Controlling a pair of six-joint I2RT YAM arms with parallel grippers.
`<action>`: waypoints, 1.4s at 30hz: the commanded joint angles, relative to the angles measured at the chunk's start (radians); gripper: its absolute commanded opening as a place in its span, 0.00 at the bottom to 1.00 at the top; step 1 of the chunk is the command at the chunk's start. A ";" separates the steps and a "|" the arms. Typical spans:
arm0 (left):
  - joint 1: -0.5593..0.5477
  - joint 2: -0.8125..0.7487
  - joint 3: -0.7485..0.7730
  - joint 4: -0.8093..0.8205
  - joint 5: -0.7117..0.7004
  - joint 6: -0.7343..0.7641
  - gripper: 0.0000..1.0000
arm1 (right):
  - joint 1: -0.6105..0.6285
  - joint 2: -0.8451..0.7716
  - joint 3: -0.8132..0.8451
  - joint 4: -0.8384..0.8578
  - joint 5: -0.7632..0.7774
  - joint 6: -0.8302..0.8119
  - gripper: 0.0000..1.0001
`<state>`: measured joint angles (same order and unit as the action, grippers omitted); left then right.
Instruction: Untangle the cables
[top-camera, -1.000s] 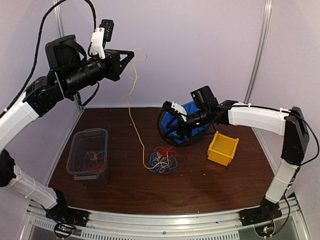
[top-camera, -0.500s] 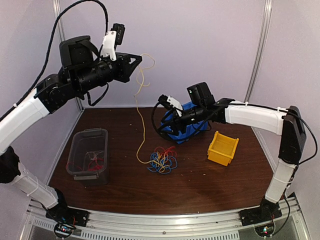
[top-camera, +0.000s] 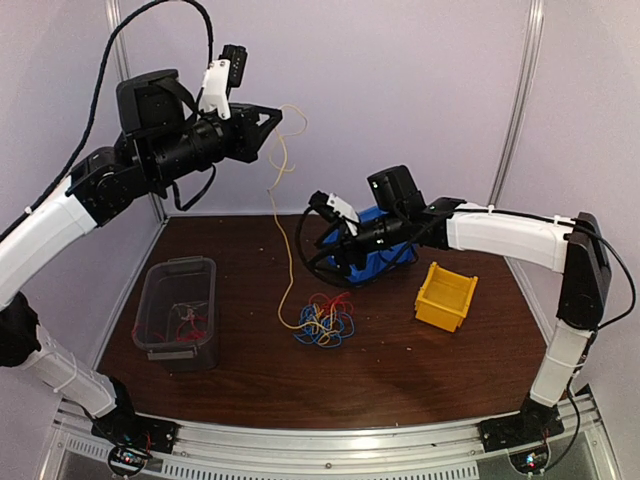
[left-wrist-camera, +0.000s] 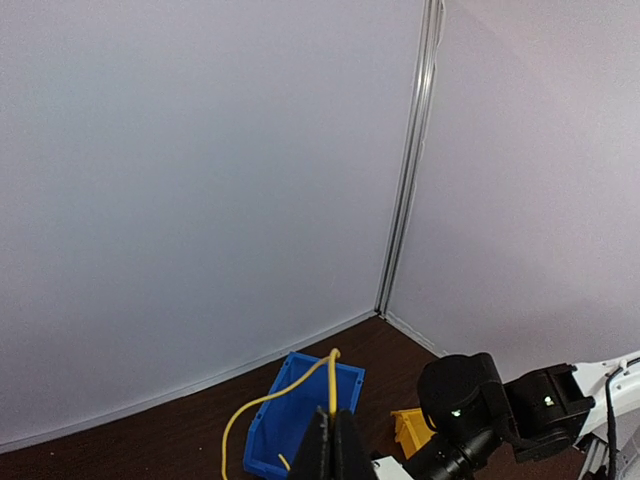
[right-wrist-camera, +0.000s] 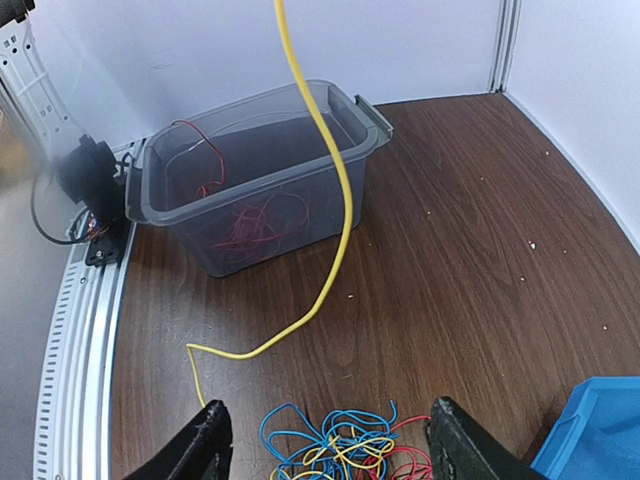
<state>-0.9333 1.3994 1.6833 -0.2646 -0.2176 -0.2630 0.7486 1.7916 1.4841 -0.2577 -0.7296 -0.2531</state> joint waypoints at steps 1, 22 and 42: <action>-0.004 -0.038 -0.007 0.021 -0.005 -0.016 0.00 | 0.000 -0.012 0.014 0.046 -0.025 0.025 0.70; -0.004 -0.062 -0.023 0.036 0.004 -0.028 0.00 | 0.069 0.170 0.048 0.285 -0.293 0.339 0.67; -0.002 -0.080 -0.201 -0.043 -0.146 -0.047 0.47 | 0.012 0.010 0.201 0.061 -0.076 0.182 0.00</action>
<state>-0.9333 1.3212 1.5280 -0.2733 -0.3134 -0.2832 0.7681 1.9102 1.6051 -0.1123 -0.8768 0.0483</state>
